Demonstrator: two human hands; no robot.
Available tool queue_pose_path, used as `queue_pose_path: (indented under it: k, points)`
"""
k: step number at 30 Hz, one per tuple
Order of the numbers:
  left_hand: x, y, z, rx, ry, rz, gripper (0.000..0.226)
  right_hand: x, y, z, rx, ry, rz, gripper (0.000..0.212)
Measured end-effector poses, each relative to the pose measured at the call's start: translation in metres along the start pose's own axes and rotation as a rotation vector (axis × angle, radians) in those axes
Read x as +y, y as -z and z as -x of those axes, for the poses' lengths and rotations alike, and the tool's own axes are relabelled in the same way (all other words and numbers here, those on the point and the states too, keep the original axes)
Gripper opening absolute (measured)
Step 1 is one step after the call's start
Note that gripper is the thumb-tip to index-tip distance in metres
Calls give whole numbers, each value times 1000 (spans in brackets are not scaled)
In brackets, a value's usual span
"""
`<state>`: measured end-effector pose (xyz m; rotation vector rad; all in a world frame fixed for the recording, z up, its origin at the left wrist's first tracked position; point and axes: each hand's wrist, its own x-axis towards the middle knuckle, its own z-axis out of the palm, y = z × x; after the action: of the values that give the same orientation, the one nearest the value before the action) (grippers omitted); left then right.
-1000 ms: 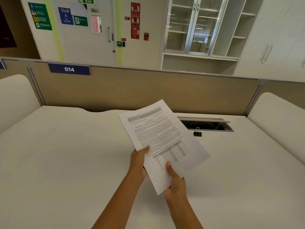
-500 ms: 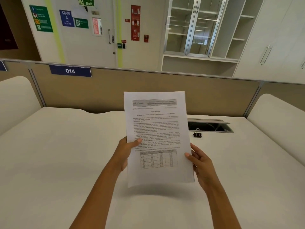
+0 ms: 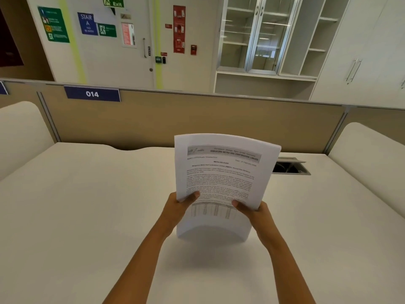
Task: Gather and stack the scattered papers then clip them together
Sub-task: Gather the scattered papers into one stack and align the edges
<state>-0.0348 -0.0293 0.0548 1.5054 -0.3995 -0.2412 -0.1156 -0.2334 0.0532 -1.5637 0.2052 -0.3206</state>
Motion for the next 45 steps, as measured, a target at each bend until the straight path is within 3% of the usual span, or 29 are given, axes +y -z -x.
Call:
queue_pose_path:
  k: [10,18,25,33,45]
  points:
    - [-1,2,-9,17,29,-41,15,17,-3,-3,24,-40,8,30]
    - [-11,17,-21,-45,242,-2,39,10,6,-10,-101,-102,45,37]
    - [-33,25,-25,-82,356,48,37,22,1,-15,-105,-155,120,34]
    - [-42,33,-47,154,361,24,28,44,-5,-20,-94,-217,107,32]
    - [-67,30,-77,305,401,-79,31,67,-1,-44,-64,-212,164,42]
